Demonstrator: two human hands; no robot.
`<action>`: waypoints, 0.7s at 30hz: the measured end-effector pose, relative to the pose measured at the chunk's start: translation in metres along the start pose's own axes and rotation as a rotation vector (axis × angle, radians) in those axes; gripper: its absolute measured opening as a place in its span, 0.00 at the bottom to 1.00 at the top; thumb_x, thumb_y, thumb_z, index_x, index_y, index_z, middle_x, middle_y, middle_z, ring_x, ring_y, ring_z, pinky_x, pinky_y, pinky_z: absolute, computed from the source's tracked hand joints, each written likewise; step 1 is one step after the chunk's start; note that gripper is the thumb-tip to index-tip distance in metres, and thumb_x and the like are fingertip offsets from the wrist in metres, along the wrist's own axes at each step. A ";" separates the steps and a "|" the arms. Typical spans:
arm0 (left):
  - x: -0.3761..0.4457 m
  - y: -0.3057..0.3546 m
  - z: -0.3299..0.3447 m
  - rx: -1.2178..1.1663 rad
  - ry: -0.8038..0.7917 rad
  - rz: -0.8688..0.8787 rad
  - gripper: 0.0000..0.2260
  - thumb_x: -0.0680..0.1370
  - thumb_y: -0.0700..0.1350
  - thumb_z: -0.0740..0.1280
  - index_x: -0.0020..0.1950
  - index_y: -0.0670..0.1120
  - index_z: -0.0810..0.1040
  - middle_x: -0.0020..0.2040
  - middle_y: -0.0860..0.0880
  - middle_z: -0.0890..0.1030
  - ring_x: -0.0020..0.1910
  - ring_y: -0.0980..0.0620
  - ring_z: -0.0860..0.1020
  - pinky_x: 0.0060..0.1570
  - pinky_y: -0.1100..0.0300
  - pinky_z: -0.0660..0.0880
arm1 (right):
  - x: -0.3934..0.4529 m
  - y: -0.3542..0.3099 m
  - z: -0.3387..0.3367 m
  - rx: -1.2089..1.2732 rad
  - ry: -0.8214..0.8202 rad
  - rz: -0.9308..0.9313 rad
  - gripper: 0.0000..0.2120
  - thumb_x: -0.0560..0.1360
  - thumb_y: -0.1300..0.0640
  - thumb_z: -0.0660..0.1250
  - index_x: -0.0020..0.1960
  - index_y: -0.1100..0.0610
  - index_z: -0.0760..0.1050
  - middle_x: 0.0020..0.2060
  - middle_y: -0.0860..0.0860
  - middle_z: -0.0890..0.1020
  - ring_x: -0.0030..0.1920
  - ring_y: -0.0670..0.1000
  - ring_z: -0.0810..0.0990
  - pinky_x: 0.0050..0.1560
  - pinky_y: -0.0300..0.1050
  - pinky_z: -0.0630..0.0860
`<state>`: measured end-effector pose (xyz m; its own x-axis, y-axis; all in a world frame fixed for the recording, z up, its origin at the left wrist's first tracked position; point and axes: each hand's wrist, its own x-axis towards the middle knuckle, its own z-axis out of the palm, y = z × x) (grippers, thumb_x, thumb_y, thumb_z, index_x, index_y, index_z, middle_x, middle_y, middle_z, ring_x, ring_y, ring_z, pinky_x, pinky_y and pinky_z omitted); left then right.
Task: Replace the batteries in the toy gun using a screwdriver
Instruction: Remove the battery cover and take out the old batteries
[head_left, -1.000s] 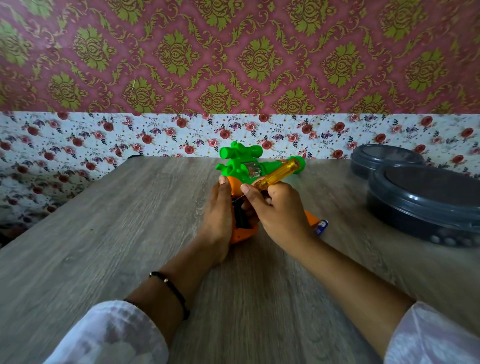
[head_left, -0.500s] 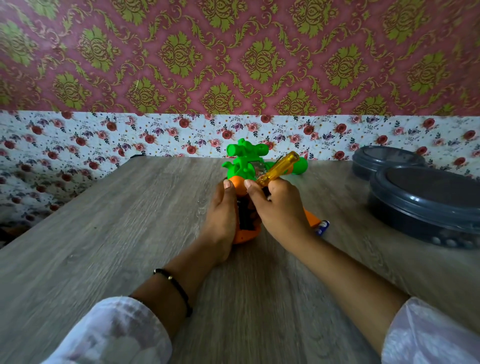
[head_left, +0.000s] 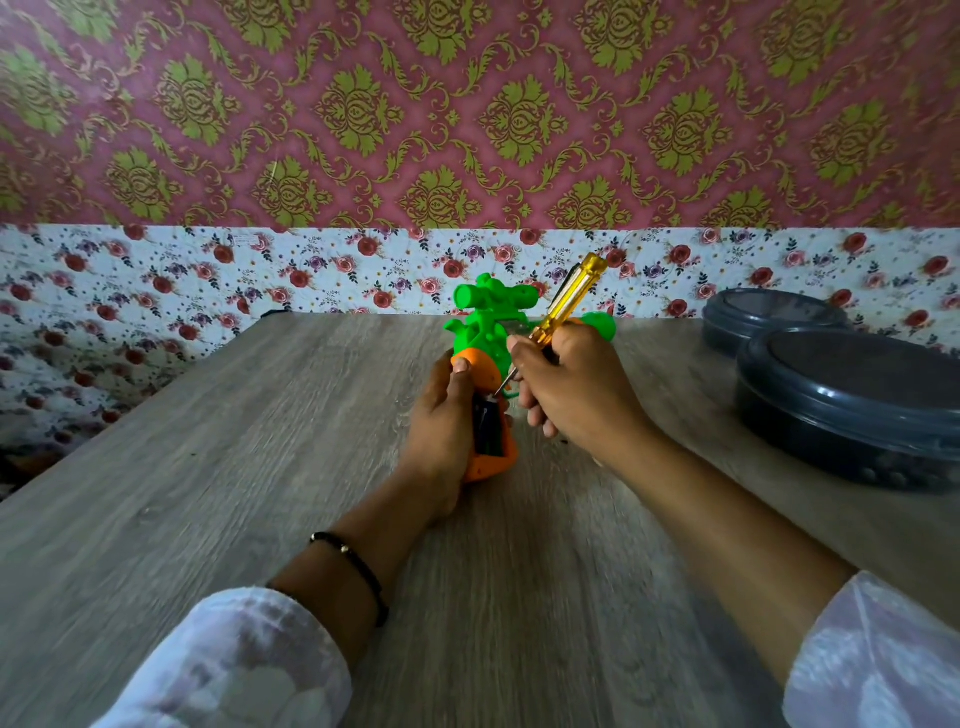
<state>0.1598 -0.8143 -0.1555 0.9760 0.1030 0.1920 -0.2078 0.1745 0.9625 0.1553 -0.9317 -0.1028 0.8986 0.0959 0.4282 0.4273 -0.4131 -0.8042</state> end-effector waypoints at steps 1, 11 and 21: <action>0.000 0.000 0.000 -0.003 -0.002 0.004 0.08 0.83 0.50 0.55 0.55 0.53 0.73 0.44 0.44 0.78 0.39 0.49 0.77 0.34 0.59 0.75 | -0.001 0.000 0.000 0.012 -0.003 0.005 0.16 0.78 0.53 0.61 0.35 0.59 0.70 0.25 0.53 0.76 0.19 0.46 0.73 0.20 0.38 0.69; 0.001 0.000 0.001 -0.056 0.032 -0.057 0.11 0.79 0.39 0.61 0.60 0.47 0.71 0.43 0.43 0.77 0.39 0.47 0.77 0.34 0.57 0.76 | -0.007 0.008 -0.008 0.372 0.128 0.119 0.06 0.78 0.61 0.62 0.43 0.60 0.74 0.27 0.54 0.77 0.20 0.48 0.71 0.23 0.39 0.68; -0.004 0.003 0.001 -0.106 -0.044 -0.041 0.14 0.78 0.38 0.63 0.63 0.46 0.71 0.49 0.43 0.80 0.45 0.47 0.80 0.39 0.54 0.78 | -0.015 0.030 0.003 -0.038 -0.207 -0.014 0.16 0.65 0.51 0.68 0.51 0.53 0.79 0.41 0.50 0.81 0.43 0.51 0.79 0.45 0.48 0.75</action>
<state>0.1551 -0.8148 -0.1529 0.9852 0.0507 0.1637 -0.1714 0.2806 0.9444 0.1544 -0.9431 -0.1345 0.8954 0.2845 0.3425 0.4396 -0.4434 -0.7811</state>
